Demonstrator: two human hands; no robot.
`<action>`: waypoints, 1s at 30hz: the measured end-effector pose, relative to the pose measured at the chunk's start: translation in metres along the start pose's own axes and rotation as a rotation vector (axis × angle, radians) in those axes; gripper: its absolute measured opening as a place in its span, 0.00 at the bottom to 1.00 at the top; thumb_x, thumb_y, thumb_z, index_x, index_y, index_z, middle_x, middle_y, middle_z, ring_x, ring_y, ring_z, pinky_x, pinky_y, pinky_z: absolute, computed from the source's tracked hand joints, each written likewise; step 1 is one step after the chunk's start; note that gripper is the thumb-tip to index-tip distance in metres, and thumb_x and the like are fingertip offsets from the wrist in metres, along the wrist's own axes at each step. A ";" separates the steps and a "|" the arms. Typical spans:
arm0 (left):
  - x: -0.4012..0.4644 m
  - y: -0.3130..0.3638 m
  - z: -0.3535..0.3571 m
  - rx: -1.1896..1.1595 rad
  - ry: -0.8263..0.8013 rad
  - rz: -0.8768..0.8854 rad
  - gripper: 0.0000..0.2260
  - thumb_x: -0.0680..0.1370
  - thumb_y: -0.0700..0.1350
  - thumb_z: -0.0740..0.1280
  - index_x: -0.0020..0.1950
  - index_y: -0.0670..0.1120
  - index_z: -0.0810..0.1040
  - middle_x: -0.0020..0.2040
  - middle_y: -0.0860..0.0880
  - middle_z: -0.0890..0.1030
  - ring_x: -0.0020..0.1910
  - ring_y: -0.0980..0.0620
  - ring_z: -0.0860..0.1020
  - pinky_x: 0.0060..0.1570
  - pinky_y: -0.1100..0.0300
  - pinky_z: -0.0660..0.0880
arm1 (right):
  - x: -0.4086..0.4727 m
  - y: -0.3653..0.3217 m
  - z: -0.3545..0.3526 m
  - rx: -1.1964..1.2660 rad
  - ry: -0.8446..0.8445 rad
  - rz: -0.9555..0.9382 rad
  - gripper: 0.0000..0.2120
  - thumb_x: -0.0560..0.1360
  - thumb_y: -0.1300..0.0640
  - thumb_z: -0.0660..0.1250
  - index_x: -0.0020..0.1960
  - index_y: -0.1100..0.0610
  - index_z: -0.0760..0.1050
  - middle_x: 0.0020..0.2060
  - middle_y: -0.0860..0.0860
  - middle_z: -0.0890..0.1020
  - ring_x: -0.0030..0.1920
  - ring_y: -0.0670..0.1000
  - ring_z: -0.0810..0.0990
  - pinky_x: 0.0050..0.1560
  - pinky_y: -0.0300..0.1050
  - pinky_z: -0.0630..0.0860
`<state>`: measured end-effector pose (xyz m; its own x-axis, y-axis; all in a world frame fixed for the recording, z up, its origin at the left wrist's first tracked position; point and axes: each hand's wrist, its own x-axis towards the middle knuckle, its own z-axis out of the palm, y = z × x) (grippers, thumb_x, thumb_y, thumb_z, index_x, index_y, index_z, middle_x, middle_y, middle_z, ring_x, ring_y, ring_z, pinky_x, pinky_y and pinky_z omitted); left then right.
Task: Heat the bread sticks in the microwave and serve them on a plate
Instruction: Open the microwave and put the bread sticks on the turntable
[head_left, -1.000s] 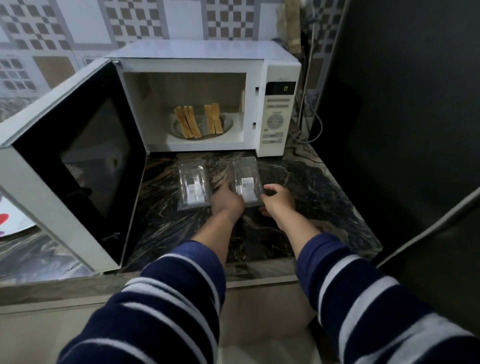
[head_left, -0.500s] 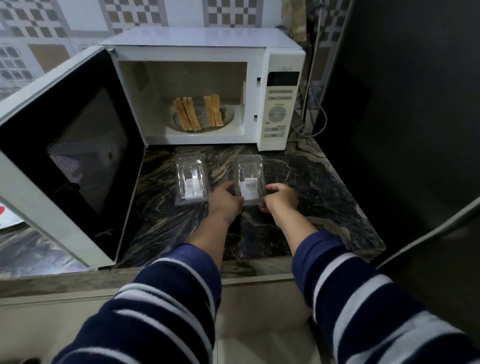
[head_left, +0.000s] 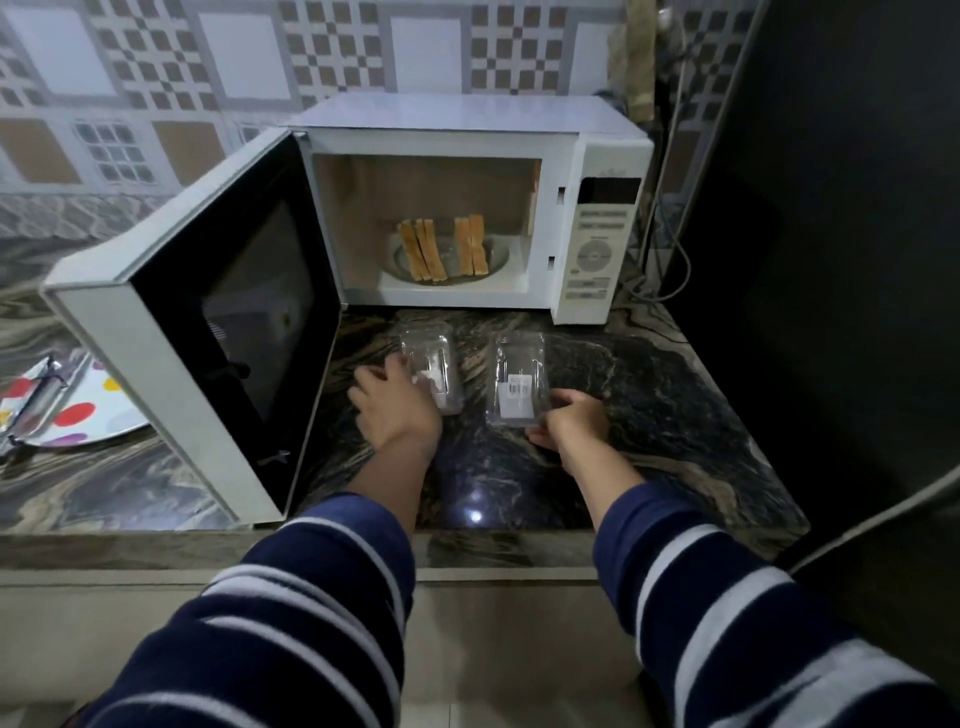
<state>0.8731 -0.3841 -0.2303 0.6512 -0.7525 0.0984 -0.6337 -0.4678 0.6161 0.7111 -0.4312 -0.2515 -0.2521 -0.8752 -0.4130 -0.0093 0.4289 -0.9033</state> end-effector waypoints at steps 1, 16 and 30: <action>0.005 -0.006 -0.002 -0.029 -0.040 -0.049 0.20 0.79 0.52 0.62 0.70 0.51 0.65 0.68 0.40 0.63 0.65 0.37 0.65 0.60 0.46 0.68 | 0.000 0.000 0.002 0.004 -0.005 -0.001 0.18 0.77 0.72 0.59 0.61 0.57 0.76 0.49 0.59 0.82 0.29 0.52 0.79 0.26 0.41 0.78; 0.045 -0.041 0.016 -0.528 -0.340 -0.138 0.25 0.71 0.35 0.74 0.67 0.46 0.76 0.55 0.42 0.83 0.55 0.44 0.80 0.61 0.49 0.75 | 0.005 -0.007 0.015 0.208 -0.072 0.085 0.23 0.74 0.75 0.62 0.64 0.57 0.75 0.45 0.57 0.82 0.33 0.53 0.80 0.20 0.37 0.75; 0.021 -0.016 -0.022 -0.707 -0.186 0.006 0.24 0.74 0.37 0.71 0.69 0.46 0.73 0.58 0.44 0.82 0.55 0.47 0.80 0.60 0.50 0.76 | -0.049 -0.051 -0.017 0.174 0.012 -0.102 0.27 0.74 0.76 0.60 0.66 0.53 0.74 0.59 0.58 0.80 0.37 0.51 0.82 0.26 0.37 0.78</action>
<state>0.9060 -0.3820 -0.2204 0.5268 -0.8499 0.0071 -0.1746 -0.1000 0.9796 0.7074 -0.4063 -0.1834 -0.2695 -0.9091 -0.3175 0.1315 0.2919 -0.9474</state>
